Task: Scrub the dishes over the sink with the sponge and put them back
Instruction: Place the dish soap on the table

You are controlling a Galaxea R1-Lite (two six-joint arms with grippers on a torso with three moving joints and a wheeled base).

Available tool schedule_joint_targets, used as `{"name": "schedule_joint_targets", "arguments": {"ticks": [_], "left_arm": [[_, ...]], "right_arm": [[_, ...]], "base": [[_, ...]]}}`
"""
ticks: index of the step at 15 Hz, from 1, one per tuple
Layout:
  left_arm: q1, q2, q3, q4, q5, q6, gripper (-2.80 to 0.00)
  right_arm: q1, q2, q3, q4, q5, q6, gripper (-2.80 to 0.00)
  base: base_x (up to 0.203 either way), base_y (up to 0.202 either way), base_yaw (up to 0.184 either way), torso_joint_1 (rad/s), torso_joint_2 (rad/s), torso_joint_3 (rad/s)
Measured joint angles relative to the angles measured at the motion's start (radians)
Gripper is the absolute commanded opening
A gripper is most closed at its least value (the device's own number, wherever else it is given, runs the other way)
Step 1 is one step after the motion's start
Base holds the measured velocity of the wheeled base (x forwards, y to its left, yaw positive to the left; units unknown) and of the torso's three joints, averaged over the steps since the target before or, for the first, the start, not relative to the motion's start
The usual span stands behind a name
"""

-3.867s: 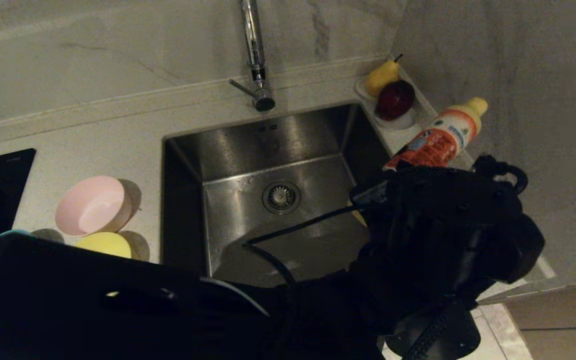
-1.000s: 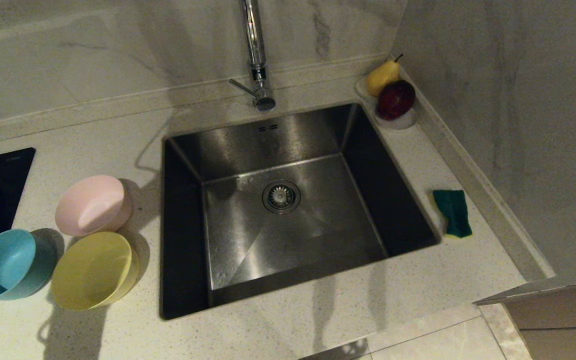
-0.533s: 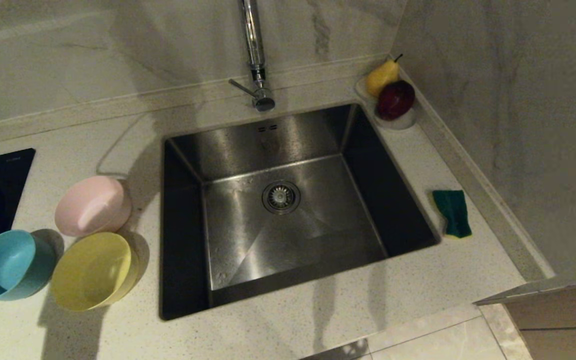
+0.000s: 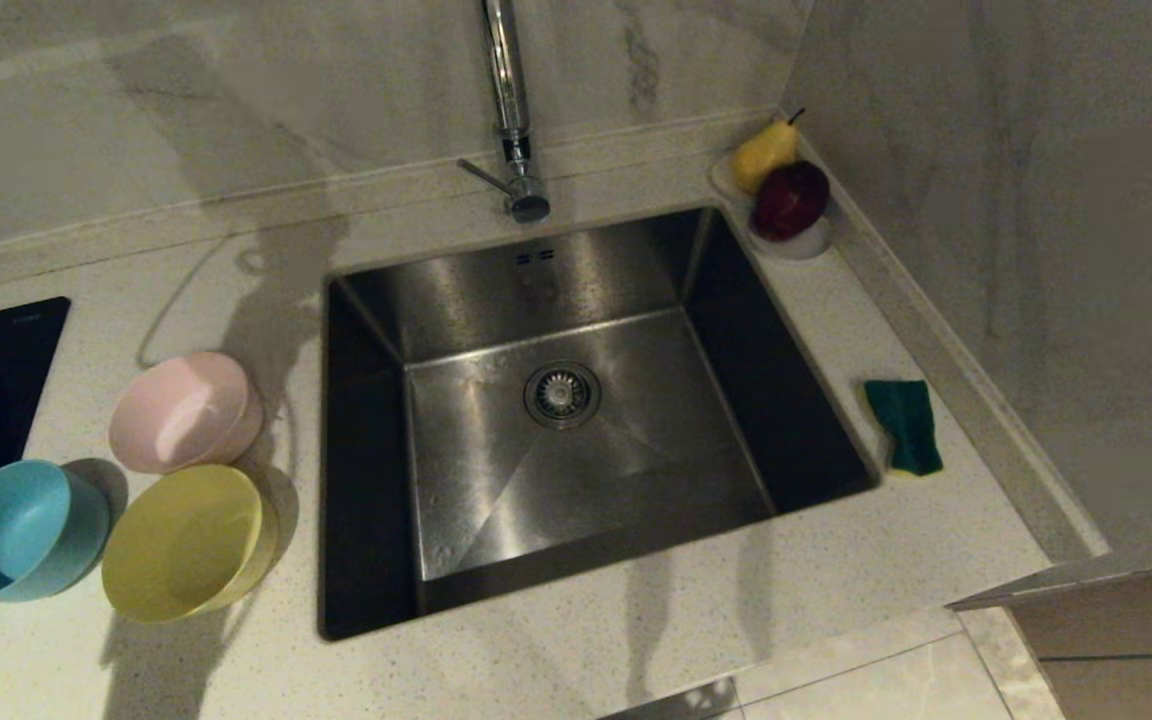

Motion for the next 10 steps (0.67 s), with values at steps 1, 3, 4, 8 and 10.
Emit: {"name": "schedule_joint_targets", "arguments": {"ticks": [1, 3, 4, 8, 10], "left_arm": [[0.016, 0.013, 0.02, -0.039, -0.019, -0.003, -2.8], [0.029, 0.043, 0.05, -0.088, -0.031, -0.003, -2.8], [0.031, 0.058, 0.061, -0.117, -0.034, -0.003, -2.8], [0.051, 0.123, 0.084, -0.191, -0.075, -0.002, -2.8], [0.057, 0.149, 0.086, -0.209, -0.078, -0.003, -2.8]], "right_arm": [[0.0, 0.0, 0.0, 0.0, 0.0, 0.0, -2.8], [0.0, 0.0, 0.0, 0.0, 0.0, 0.0, -2.8], [0.0, 0.0, 0.0, 0.0, 0.0, 0.0, -2.8], [0.0, 0.0, 0.0, 0.0, 0.0, 0.0, -2.8], [0.0, 0.0, 0.0, 0.0, 0.0, 0.0, -2.8]], "base": [[0.0, 0.0, 0.0, 0.0, 0.0, 0.0], [0.0, 0.0, 0.0, 0.0, 0.0, 0.0], [0.0, 0.0, 0.0, 0.0, 0.0, 0.0], [0.0, 0.0, 0.0, 0.0, 0.0, 0.0], [0.0, 0.0, 0.0, 0.0, 0.0, 0.0]]}}
